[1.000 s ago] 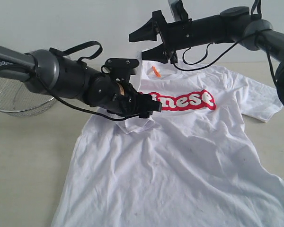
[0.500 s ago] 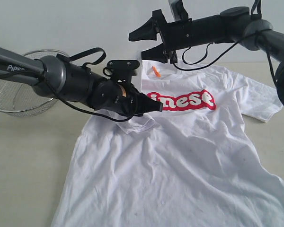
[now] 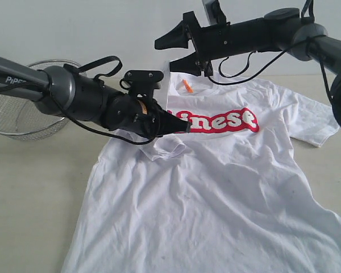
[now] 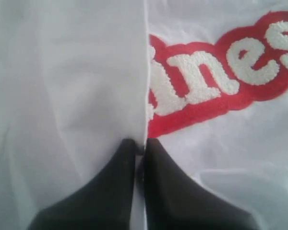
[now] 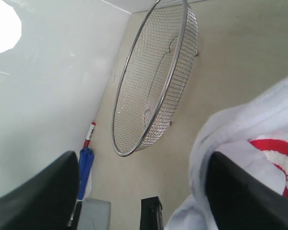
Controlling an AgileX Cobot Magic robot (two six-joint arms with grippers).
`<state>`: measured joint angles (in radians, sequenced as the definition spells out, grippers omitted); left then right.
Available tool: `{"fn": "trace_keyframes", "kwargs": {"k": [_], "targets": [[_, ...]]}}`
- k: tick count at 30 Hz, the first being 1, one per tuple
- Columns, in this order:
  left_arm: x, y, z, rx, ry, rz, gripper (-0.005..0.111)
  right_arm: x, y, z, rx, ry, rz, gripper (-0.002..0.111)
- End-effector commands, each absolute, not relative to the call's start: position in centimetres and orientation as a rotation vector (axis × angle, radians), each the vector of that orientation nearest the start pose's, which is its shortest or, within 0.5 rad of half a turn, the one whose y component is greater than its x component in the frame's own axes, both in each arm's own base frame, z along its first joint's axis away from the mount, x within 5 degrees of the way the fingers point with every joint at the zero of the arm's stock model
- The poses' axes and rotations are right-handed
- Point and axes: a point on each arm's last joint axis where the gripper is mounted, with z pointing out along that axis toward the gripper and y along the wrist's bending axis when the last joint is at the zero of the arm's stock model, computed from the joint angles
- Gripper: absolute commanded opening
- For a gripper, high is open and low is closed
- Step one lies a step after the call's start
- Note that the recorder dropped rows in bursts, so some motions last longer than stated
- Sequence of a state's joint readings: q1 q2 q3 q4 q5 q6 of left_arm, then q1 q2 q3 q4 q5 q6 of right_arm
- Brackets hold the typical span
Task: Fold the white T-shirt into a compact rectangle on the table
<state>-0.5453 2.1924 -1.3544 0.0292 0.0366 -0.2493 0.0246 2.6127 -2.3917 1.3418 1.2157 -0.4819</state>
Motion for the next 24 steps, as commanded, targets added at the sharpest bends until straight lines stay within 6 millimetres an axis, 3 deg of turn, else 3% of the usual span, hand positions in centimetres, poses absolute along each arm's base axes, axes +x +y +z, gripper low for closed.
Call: {"fn": "trace_keyframes", "kwargs": {"k": [1, 15, 20, 24], "targets": [[39.6, -23.4, 11.5, 0.383, 2.351, -0.359, 0.004, 54.1, 9.4, 20.4, -0.151, 2.163, 1.574, 0.066], [41.8, -17.8, 16.3, 0.305, 2.290, -0.272, 0.004, 54.1, 9.4, 20.7, -0.151, 2.132, 1.594, 0.066], [42.5, -15.7, 17.2, 0.271, 2.273, -0.238, 0.004, 54.3, 8.7, 21.2, -0.107, 2.076, 1.643, 0.066], [43.1, -15.2, 18.2, 0.263, 2.284, -0.219, 0.004, 54.4, 7.9, 21.3, -0.087, 2.068, 1.642, 0.066]]}}
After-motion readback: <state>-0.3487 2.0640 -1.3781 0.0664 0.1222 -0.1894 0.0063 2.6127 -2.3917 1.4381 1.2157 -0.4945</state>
